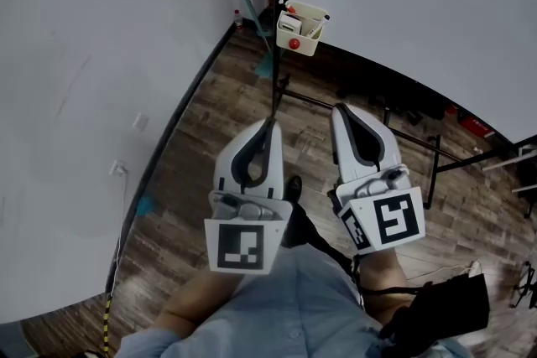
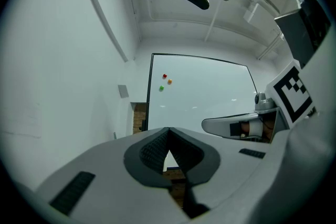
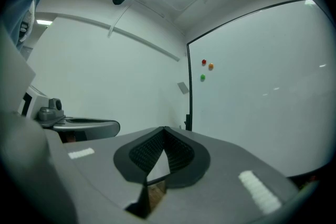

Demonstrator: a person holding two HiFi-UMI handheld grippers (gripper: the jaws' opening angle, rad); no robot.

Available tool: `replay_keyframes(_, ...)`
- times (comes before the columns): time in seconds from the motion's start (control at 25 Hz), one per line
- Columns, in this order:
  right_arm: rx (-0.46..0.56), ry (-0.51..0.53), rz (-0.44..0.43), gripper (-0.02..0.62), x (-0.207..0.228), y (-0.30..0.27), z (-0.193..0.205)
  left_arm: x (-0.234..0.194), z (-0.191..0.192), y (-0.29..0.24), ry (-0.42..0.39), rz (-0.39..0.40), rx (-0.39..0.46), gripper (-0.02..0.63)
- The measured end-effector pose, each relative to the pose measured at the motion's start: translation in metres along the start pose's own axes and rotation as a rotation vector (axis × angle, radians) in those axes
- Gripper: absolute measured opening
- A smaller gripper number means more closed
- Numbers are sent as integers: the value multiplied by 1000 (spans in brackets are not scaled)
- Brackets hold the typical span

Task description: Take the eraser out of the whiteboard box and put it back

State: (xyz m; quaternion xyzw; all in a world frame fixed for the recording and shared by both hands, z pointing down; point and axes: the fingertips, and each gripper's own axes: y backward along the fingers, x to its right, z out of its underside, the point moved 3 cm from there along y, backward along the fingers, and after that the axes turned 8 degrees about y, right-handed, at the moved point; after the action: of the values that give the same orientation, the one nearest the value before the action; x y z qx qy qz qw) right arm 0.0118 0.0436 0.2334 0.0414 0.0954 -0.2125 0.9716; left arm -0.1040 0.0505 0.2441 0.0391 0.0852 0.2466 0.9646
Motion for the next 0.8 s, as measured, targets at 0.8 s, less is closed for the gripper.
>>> replay_keyframes(0.8, 4, -32, -101, 3, 101, -146, 35, -36, 1, -183, -75, -20, -9, 5)
